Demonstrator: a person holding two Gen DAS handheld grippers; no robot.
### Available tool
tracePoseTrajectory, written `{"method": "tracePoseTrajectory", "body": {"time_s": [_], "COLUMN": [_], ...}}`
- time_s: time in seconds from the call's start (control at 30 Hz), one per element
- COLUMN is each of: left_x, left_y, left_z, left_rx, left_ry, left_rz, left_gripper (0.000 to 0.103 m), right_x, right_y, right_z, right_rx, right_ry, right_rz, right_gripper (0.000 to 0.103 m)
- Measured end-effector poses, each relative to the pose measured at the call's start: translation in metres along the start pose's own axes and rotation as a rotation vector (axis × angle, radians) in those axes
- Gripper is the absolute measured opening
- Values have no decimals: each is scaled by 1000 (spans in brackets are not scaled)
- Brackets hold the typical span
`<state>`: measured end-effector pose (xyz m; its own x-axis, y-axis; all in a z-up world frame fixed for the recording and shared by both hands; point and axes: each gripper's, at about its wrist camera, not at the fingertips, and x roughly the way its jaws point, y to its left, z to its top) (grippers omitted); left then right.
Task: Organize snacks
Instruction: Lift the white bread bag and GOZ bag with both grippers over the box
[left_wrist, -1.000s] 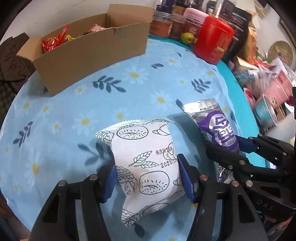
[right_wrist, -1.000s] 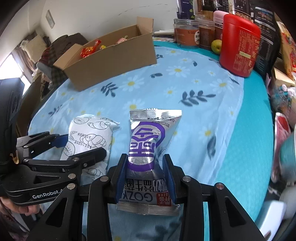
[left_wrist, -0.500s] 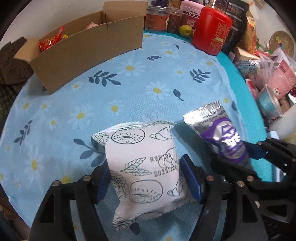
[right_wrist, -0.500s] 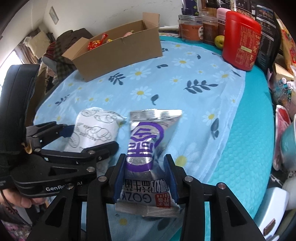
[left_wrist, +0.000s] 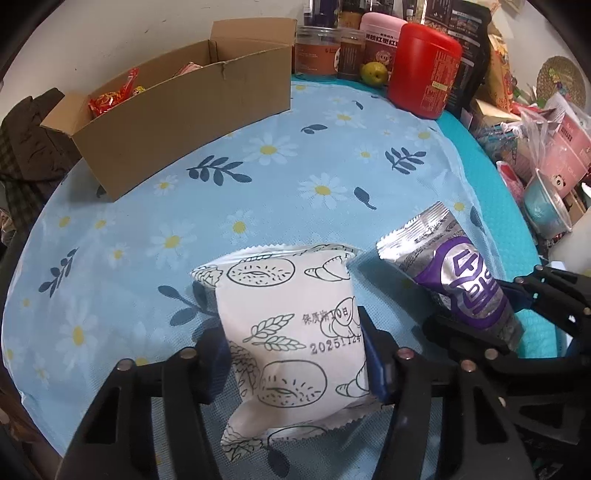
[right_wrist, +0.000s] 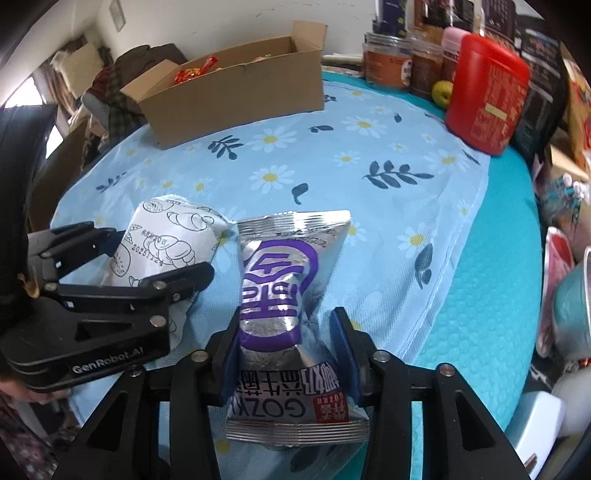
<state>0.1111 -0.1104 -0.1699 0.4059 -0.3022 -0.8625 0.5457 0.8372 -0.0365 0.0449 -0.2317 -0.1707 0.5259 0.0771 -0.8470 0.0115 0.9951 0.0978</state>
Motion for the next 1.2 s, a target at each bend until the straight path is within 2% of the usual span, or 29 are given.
{"method": "tracePoseTrajectory", "body": {"time_s": [0.17, 0.53, 0.9, 1.2], "left_x": [-7, -35, -82, -116], "left_y": [0, 11, 24, 36], "left_z": [-1, -9, -15, 2], "left_rx": [-9, -50, -80, -86], "left_ry": [-8, -60, -175, -267], "left_rz": [-19, -40, -37, -30], "left_gripper": [55, 55, 55, 55], "right_x": [-3, -17, -50, -75], "right_y": [3, 15, 42, 57], "right_z": [0, 0, 9, 33], "right_rx": [-2, 5, -54, -90], "right_ry": [-15, -57, -141, -219], "right_rz": [13, 67, 109, 126], "right_gripper": [33, 31, 31, 31]}}
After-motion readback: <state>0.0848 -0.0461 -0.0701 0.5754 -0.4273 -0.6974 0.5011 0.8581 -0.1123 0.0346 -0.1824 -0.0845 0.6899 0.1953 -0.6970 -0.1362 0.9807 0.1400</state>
